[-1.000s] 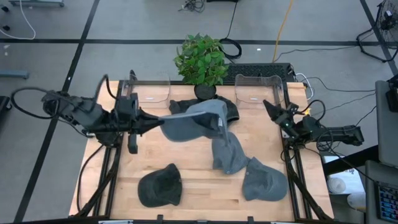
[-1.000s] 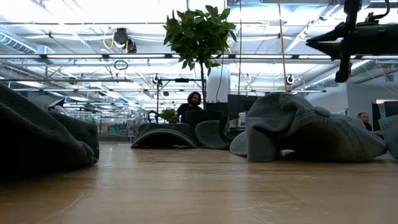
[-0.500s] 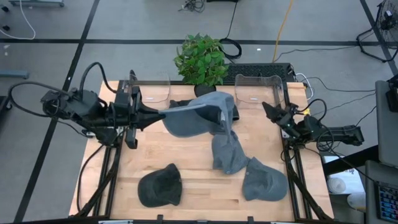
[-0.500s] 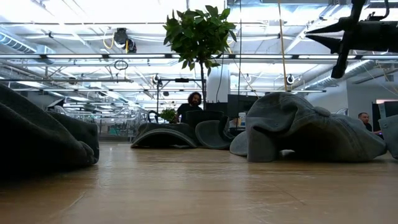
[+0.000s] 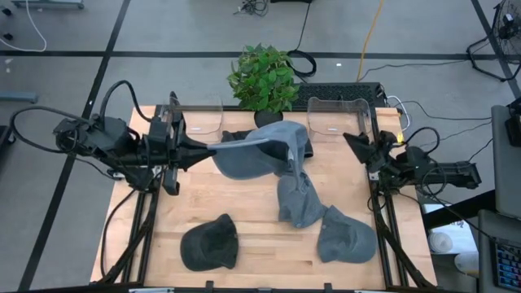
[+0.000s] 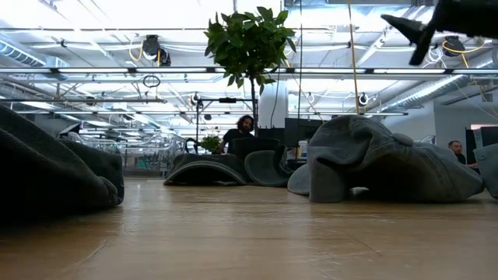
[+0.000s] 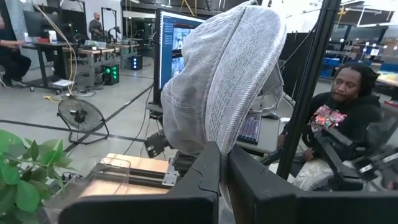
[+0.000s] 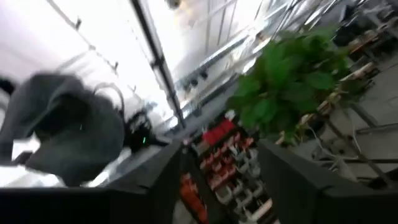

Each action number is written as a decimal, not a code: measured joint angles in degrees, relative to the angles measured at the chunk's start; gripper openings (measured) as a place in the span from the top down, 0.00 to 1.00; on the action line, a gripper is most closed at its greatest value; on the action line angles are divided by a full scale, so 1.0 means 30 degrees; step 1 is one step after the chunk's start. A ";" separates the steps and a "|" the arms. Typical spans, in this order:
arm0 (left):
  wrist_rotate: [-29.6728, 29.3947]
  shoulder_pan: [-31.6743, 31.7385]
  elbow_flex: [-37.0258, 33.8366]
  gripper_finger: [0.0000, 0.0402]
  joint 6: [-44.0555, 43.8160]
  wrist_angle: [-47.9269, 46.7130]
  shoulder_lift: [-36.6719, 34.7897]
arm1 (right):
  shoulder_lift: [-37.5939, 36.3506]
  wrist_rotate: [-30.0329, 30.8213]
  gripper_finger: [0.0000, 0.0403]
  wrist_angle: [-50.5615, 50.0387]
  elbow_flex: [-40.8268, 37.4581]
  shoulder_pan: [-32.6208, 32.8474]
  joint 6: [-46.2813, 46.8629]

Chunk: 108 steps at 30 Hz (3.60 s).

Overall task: Pick & Place hat
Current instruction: Put the top left gray cap into the right transparent bin

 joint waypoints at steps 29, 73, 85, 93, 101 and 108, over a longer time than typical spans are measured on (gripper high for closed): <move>0.2484 -0.0015 0.0000 0.98 0.5372 -0.0117 0.0000 | 1.2805 -0.7732 0.32 -1.1553 1.9287 0.0016 -0.0066; -0.0087 0.0000 -0.0007 0.98 2.6254 -0.1653 0.0552 | 1.9954 -1.1630 0.60 -1.4414 2.6557 0.0541 1.4673; -0.0299 0.0044 -0.0007 0.90 2.5072 -0.1829 0.0517 | 1.9731 -1.1185 0.94 -1.3772 2.6548 0.0600 1.3310; -0.2497 0.0022 -0.0007 0.72 2.0236 -0.1837 0.0436 | 1.8712 -1.1185 0.94 -1.3567 2.6542 0.0592 1.1653; -0.1654 0.0011 -0.0007 0.69 1.4080 -0.0697 0.0289 | 1.8347 -1.2162 0.94 -1.4261 2.6542 0.0555 0.9761; -0.0430 0.0073 0.0000 0.69 0.6308 0.0926 0.0007 | 1.8378 -1.3305 0.94 -1.6154 2.6542 0.0541 0.7786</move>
